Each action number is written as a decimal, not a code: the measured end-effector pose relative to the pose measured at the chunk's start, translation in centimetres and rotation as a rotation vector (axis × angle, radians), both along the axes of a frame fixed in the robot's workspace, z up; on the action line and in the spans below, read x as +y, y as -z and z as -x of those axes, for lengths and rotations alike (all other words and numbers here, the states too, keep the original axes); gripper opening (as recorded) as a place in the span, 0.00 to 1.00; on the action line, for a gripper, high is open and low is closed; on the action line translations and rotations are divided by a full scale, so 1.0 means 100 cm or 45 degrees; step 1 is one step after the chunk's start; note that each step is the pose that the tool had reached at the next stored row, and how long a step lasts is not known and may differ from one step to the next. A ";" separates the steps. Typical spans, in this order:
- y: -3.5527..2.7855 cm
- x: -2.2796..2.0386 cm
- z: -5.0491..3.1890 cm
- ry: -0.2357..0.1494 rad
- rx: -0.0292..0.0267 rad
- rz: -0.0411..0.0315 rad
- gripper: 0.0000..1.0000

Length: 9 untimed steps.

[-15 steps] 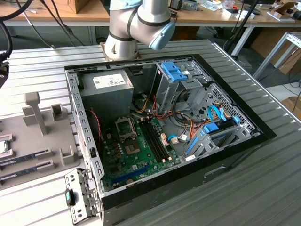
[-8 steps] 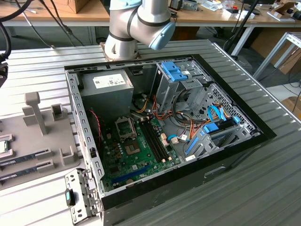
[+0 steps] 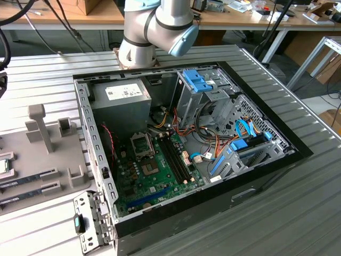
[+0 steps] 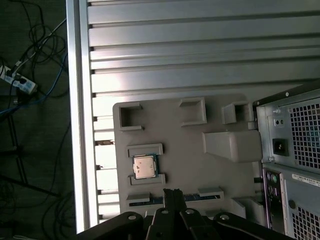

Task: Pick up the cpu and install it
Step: 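Reach for the cpu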

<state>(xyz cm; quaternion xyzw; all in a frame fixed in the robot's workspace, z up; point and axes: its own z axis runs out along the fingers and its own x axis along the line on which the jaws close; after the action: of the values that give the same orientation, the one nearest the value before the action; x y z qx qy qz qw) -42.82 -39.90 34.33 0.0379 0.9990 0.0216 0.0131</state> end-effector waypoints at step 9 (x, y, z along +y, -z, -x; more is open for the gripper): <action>0.0018 0.0000 0.0028 0.000 0.0000 0.0000 0.11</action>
<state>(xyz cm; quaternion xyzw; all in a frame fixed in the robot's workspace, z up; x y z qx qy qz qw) -43.09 -39.89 34.15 0.0379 0.9990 0.0216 0.0131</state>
